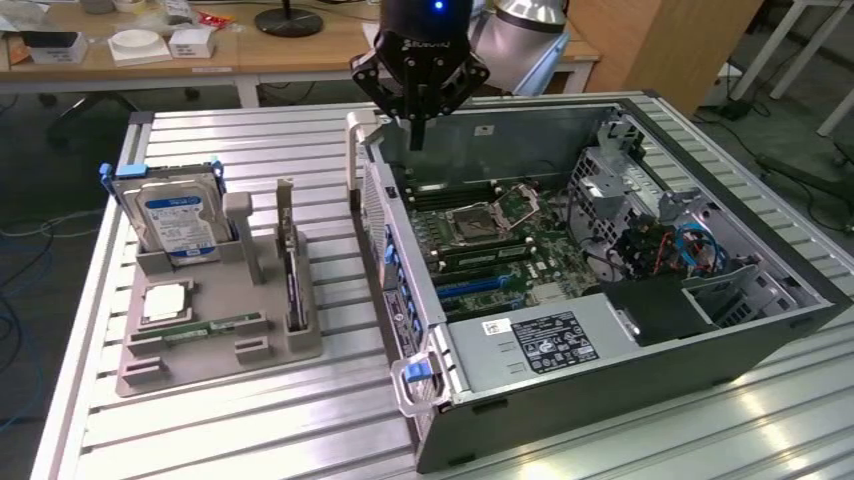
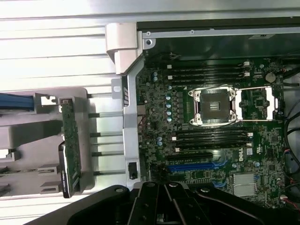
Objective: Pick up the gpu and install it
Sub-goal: 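Reach for the gpu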
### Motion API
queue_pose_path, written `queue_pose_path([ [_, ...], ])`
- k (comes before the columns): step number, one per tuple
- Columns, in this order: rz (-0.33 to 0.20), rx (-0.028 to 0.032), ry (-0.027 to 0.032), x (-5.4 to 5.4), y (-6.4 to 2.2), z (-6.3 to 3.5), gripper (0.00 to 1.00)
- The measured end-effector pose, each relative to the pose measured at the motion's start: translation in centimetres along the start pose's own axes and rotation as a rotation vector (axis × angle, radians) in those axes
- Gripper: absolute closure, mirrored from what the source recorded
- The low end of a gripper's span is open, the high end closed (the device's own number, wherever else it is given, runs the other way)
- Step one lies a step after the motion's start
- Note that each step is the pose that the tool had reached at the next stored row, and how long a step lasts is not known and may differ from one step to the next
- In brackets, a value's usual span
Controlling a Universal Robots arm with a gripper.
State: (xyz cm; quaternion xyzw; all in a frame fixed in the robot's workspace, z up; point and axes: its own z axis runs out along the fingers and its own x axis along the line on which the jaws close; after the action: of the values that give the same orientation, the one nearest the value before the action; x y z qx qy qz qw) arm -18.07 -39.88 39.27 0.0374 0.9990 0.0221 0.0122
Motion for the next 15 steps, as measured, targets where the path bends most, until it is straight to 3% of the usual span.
queue_pose_path([
  [15, 0.0, 0.0, -0.0001, 2.8, -0.21, -0.06, 0.9],
])
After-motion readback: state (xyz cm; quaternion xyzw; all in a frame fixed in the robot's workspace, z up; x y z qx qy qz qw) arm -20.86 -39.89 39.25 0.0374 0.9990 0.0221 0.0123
